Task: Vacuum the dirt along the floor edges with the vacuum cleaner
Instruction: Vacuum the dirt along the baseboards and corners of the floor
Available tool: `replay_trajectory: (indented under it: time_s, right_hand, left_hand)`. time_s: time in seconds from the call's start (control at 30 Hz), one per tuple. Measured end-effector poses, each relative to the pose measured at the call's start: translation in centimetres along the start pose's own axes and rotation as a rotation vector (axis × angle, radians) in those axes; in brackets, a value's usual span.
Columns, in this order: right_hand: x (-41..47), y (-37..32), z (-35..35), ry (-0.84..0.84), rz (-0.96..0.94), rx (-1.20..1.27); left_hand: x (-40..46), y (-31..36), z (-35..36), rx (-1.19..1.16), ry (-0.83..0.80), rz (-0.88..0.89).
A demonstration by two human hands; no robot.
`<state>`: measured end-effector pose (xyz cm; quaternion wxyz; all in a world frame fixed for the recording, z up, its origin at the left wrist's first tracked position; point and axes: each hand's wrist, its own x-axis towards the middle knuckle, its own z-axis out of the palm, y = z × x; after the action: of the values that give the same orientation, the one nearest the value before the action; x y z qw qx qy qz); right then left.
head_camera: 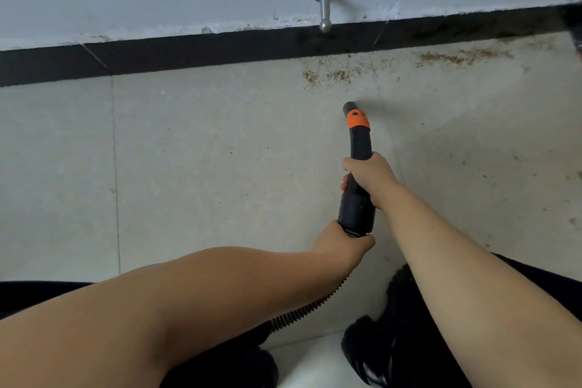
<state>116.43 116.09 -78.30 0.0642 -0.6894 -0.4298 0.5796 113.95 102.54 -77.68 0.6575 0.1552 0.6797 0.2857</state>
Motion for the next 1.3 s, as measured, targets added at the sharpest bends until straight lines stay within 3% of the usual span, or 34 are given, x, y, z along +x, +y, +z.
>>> replay_trajectory:
  time_s: [0.23, 0.57, 0.9, 1.17, 1.3]
  right_hand:
    - [-1.3, -0.1, 1.9, -0.203, -0.004, -0.109]
    - [0.1, 1.3, -3.2, 0.06, 0.077, 0.116]
    - [1.3, -1.4, 0.1, -0.067, -0.01, -0.045]
    - [2.5, -2.6, -4.5, 0.077, 0.077, -0.028]
    - [3.4, -4.2, -5.3, 0.062, 0.073, -0.059]
  left_hand:
    - [-0.8, -1.5, 0.2, -0.056, 0.033, -0.075]
    - [0.4, 0.8, 1.7, 0.028, -0.134, -0.037]
    - [1.3, 1.1, 0.6, -0.089, -0.025, -0.051]
    - [2.7, 3.8, 3.1, -0.115, -0.126, -0.016]
    - [3.2, 5.7, 3.4, -0.155, -0.118, -0.002]
